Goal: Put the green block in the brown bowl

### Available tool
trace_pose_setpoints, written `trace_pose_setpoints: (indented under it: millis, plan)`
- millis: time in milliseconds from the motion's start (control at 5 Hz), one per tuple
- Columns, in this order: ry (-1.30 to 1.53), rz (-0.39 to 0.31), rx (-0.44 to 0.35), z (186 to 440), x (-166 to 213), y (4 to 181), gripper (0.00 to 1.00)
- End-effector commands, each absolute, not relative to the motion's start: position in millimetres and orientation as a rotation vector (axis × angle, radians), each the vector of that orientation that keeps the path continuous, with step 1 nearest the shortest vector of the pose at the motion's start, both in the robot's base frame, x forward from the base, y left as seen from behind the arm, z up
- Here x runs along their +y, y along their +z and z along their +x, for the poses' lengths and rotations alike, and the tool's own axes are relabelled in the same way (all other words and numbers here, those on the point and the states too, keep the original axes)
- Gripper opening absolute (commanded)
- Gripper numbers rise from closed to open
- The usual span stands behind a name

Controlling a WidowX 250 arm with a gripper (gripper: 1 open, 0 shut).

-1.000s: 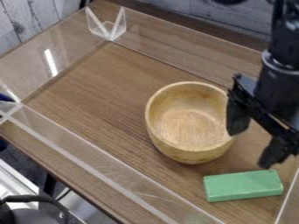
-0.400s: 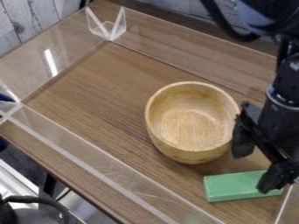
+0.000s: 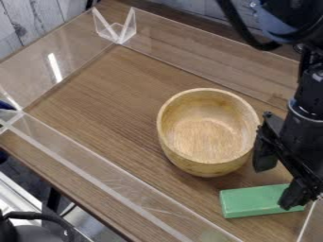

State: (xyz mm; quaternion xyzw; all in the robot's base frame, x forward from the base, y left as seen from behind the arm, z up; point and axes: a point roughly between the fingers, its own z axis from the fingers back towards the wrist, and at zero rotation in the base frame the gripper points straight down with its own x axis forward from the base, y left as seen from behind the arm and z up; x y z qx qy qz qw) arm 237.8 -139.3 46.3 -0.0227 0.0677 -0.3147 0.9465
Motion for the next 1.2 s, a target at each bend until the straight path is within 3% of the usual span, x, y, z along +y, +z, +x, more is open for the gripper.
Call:
trace_pose_setpoints:
  millis: [0, 1000]
  plan:
    - [-0.645, -0.052, 0.091, 246.7, -140.4, 52.7, 1.00]
    - [-0.675, -0.046, 0.025, 253.7, -135.8, 55.1, 1.00]
